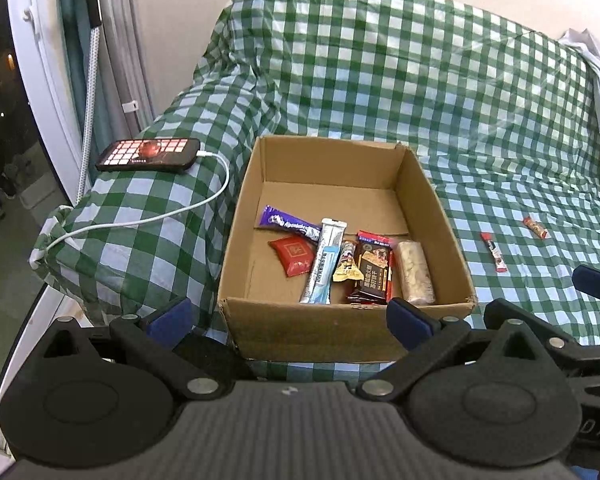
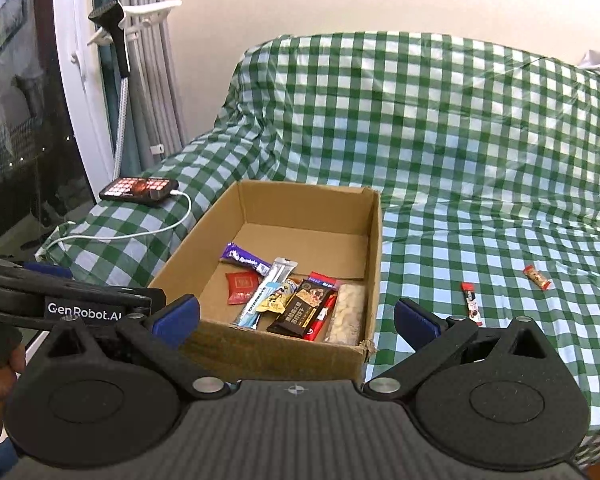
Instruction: Organize snacks
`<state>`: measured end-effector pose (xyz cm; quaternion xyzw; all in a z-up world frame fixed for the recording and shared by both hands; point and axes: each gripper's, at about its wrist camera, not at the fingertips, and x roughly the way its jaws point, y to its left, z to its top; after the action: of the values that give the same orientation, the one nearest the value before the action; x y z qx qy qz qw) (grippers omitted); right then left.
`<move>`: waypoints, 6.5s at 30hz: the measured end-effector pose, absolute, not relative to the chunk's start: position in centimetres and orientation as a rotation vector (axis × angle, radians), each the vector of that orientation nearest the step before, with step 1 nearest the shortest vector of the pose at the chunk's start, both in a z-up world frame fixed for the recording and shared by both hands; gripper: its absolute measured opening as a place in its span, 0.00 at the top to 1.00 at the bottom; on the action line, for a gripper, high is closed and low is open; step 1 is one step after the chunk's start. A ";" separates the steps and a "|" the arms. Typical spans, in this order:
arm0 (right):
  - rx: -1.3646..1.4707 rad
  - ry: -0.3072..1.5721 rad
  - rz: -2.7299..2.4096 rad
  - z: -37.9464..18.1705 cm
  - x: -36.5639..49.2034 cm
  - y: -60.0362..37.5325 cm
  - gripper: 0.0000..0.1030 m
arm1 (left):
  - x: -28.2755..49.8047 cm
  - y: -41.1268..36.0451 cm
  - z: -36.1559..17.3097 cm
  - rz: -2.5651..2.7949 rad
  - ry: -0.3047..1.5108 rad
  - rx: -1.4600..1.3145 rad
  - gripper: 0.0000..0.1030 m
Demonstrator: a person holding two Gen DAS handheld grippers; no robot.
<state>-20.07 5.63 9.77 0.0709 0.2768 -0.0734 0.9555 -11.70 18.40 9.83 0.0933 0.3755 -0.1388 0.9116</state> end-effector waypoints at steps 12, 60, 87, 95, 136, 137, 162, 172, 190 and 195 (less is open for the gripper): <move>0.148 0.532 -0.156 10.1 -21.5 5.8 0.01 | -12.9 18.2 10.5 -0.288 0.757 0.199 0.00; 0.219 0.594 -0.161 8.0 -20.3 4.4 0.01 | -11.0 16.8 8.7 -0.287 0.817 0.278 0.00; 0.348 0.526 -0.624 4.5 -23.2 -19.2 0.01 | -3.5 -10.2 3.5 -0.549 1.048 0.364 0.00; 0.226 0.599 -0.658 -2.0 -15.0 -29.8 0.01 | 1.6 -20.2 -5.6 -0.563 1.130 0.384 0.00; 0.299 0.496 -0.473 2.3 -14.1 -25.4 0.82 | -0.7 -11.4 3.5 -0.601 0.973 0.314 0.91; 0.301 0.490 -0.451 3.0 -14.9 -23.7 0.82 | -1.4 -10.0 4.3 -0.592 0.956 0.323 0.91; 0.130 0.562 -0.040 9.0 -22.5 5.2 0.82 | -12.5 16.1 9.5 -0.434 0.886 0.210 0.91; 0.080 0.555 -0.048 9.8 -23.4 6.8 0.82 | -13.2 17.3 10.1 -0.450 0.863 0.171 0.91; 0.063 0.563 -0.035 9.4 -22.9 6.8 0.82 | -13.0 17.4 10.0 -0.446 0.869 0.160 0.91; 0.065 0.565 -0.033 9.3 -22.8 6.7 0.81 | -13.0 17.6 9.4 -0.446 0.875 0.165 0.91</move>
<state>-22.82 6.68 9.29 0.0319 0.2785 -0.0164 0.9598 -13.00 17.64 9.40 0.0792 0.4194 -0.2137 0.8787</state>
